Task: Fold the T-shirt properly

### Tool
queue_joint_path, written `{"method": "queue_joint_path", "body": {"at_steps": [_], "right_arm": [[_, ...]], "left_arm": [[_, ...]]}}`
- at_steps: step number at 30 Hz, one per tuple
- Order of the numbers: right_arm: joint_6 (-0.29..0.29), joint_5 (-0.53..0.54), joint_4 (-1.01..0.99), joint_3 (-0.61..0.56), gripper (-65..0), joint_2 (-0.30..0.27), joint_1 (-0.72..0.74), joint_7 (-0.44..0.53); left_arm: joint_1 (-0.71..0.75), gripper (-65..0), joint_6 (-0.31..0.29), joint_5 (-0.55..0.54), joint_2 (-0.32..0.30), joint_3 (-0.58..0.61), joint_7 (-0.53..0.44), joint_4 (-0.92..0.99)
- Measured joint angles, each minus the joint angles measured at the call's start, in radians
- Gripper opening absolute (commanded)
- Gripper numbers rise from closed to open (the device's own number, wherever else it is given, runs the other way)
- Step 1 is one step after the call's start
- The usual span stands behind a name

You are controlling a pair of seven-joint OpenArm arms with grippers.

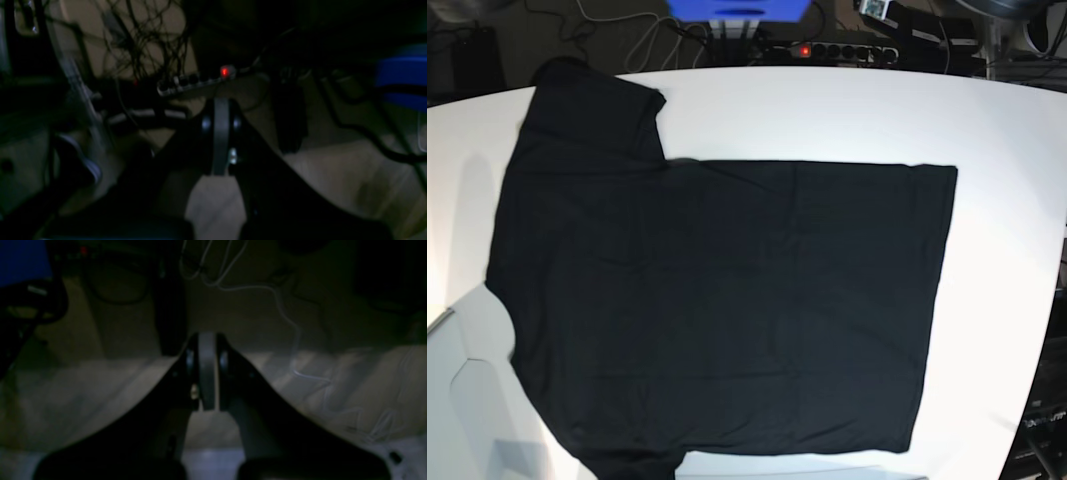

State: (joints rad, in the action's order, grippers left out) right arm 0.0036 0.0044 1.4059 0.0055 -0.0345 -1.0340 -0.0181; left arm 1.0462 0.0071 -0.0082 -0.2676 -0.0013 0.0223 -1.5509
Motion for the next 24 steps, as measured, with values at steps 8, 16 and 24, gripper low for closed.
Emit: {"method": "queue_joint_path", "body": {"at_steps": [8, 16, 24], "right_arm": [[0.0, -0.001, 0.41, 0.003, -65.0, -0.084, -0.217, -0.007], [0.0, 0.001, 0.597, 0.093, -65.0, -0.103, -0.172, -0.016], [0.0, 0.002, 0.608, 0.187, -51.5, -0.058, -0.041, -0.014]], "left_arm": [[0.114, -65.0, -0.006, -0.002, 0.005, -0.158, 0.002, -0.364], [-0.043, -62.2, -0.014, -0.001, 0.089, -0.283, 0.007, -0.401], [-0.185, -30.1, -0.012, -0.104, 0.137, -0.346, 0.016, -0.398]]}}
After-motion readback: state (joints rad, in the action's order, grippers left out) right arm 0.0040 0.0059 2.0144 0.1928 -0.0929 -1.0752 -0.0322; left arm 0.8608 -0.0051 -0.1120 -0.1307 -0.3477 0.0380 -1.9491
